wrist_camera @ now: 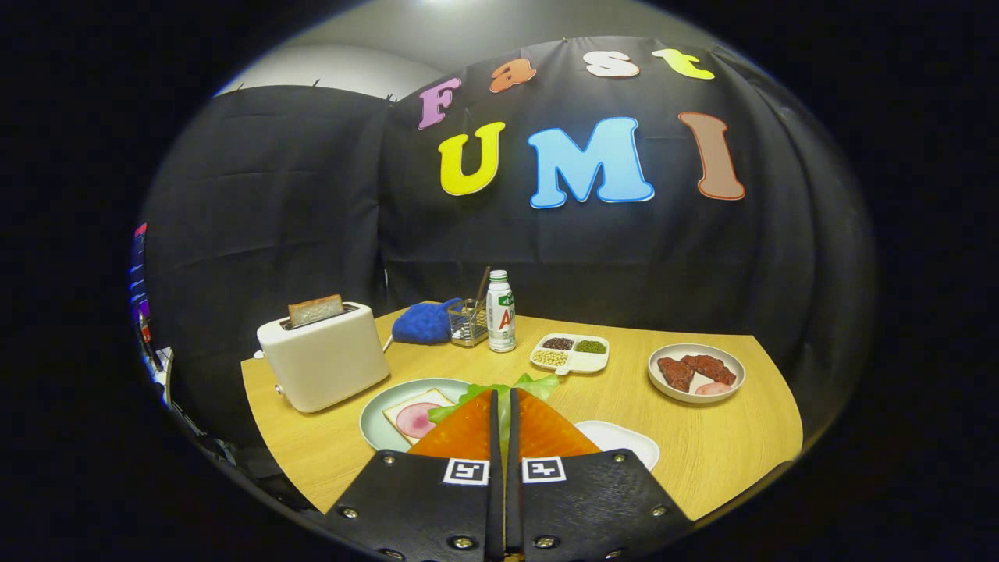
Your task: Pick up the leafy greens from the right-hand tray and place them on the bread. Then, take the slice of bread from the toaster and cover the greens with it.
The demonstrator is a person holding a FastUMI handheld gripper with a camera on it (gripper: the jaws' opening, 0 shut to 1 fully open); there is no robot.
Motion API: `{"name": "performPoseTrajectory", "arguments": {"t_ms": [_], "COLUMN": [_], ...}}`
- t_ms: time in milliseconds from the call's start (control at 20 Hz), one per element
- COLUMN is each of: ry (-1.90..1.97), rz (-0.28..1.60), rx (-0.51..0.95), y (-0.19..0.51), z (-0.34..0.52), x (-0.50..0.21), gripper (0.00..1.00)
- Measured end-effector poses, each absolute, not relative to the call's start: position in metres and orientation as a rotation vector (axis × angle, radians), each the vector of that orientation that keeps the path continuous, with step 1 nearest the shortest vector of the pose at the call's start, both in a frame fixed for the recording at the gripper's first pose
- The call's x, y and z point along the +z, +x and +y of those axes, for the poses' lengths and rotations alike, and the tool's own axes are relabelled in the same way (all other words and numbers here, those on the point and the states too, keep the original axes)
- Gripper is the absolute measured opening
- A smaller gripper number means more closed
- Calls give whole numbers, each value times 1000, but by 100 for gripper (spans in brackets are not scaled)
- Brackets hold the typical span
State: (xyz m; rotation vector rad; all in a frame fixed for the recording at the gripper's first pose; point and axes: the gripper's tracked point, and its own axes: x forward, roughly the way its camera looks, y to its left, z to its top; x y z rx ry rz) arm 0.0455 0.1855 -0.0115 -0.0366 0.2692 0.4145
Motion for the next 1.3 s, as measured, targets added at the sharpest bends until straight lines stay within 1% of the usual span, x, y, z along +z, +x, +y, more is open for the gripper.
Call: {"name": "performPoseTrajectory", "arguments": {"t_ms": [550,850,1050,1300], "ry": [-22,13,38,16], "rz": [293,303,340,336], "rx": [544,598,608,601], "y": [49,65,76,83], "z": [257,294,308,312], "x": [-24,-34,-51,-67], "gripper": [1,1,1,1]}}
